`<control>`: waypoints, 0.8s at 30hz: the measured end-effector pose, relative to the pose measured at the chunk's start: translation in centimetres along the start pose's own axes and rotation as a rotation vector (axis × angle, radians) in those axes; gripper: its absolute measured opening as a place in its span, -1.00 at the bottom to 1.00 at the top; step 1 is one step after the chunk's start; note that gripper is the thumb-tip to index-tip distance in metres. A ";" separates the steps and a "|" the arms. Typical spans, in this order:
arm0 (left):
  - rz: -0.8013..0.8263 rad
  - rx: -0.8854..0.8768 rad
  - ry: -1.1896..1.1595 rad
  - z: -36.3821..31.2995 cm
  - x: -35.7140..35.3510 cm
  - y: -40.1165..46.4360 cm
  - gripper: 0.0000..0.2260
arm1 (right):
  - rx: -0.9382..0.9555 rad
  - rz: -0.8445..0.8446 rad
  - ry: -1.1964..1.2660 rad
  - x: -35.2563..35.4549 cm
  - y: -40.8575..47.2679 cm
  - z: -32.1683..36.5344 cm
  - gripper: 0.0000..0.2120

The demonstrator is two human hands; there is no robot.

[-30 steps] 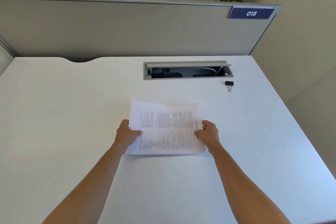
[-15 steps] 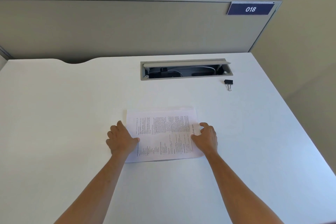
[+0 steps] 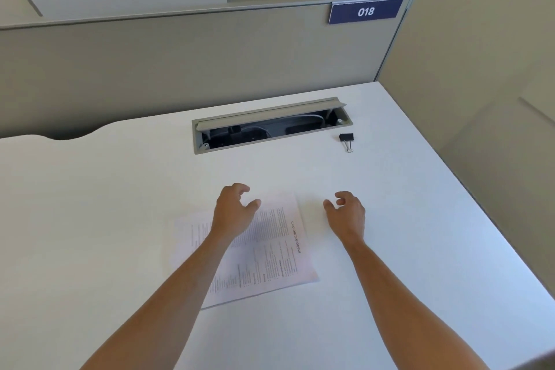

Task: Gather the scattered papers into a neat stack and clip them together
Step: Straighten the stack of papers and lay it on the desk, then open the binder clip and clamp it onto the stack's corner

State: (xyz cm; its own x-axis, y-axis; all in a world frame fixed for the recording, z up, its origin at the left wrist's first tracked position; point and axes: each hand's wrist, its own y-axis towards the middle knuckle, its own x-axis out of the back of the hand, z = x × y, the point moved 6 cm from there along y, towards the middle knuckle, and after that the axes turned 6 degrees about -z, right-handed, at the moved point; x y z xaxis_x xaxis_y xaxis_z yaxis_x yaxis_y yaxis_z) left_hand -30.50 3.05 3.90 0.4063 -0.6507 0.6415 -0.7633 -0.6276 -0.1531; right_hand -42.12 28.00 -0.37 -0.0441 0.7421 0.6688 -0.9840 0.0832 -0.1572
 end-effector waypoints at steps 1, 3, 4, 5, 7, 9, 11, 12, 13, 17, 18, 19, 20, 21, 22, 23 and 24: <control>0.046 0.002 -0.015 -0.8 -1.3 0.9 -0.65 | -0.010 -0.011 0.012 0.2 1.2 0.0 -0.64; 0.124 0.012 -0.045 -2.7 -4.1 2.9 -0.62 | -0.030 -0.037 0.036 0.7 4.0 0.0 -0.61; 0.154 0.022 -0.066 -3.4 -5.1 3.4 -0.61 | -0.031 -0.045 0.044 0.8 4.9 0.3 -0.60; 0.178 0.039 -0.094 -4.1 -6.0 4.0 -0.61 | -0.033 -0.052 0.054 0.8 5.9 0.7 -0.58; 0.228 0.066 -0.162 -5.9 -8.5 5.7 -0.61 | -0.055 -0.067 0.078 0.9 8.6 1.1 -0.56; 0.269 0.082 -0.220 -7.7 -10.9 7.2 -0.59 | -0.069 -0.073 0.094 0.7 11.0 1.7 -0.54; 0.291 0.102 -0.256 -9.3 -13.3 9.1 -0.57 | -0.073 -0.070 0.112 0.5 13.5 2.2 -0.52; 0.295 0.114 -0.270 -10.0 -14.4 10.0 -0.56 | -0.077 -0.064 0.119 0.4 14.6 2.4 -0.51; 0.299 0.124 -0.279 -10.8 -15.6 11.1 -0.55 | -0.085 -0.061 0.124 0.3 15.7 2.6 -0.50; 0.339 0.156 -0.348 -13.3 -20.3 14.7 -0.51 | -0.075 -0.059 0.102 0.0 19.6 3.2 -0.51; 0.351 0.161 -0.368 -13.9 -21.3 15.4 -0.51 | -0.060 -0.048 0.087 -0.2 20.2 3.5 -0.54; 0.368 0.168 -0.386 -14.5 -22.9 16.4 -0.52 | -0.054 -0.037 0.060 -0.4 21.5 3.4 -0.61; 0.376 0.170 -0.397 -15.0 -23.8 16.9 -0.53 | -0.040 -0.026 0.032 -0.5 21.9 3.7 -0.69; 0.373 0.170 -0.399 -15.3 -24.0 16.9 -0.55 | -0.026 -0.023 0.015 -0.5 21.8 4.0 -0.76; 0.360 0.171 -0.399 -15.5 -24.2 17.0 -0.57 | -0.020 -0.028 0.013 -0.5 21.8 4.1 -0.80; 0.339 0.179 -0.396 -15.6 -24.3 17.1 -0.60 | -0.018 -0.034 0.020 -0.6 21.9 4.1 -0.81; 0.312 0.189 -0.396 -15.5 -24.3 17.2 -0.63 | -0.019 -0.037 0.037 -0.6 21.8 4.2 -0.80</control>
State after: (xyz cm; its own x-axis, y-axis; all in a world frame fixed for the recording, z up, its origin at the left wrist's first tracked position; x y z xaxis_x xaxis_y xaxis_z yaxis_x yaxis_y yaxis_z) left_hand -61.33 14.69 -2.70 0.3613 -0.9069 0.2167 -0.7893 -0.4212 -0.4469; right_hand -64.25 26.56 -1.20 -0.0013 0.7622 0.6473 -0.9814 0.1232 -0.1470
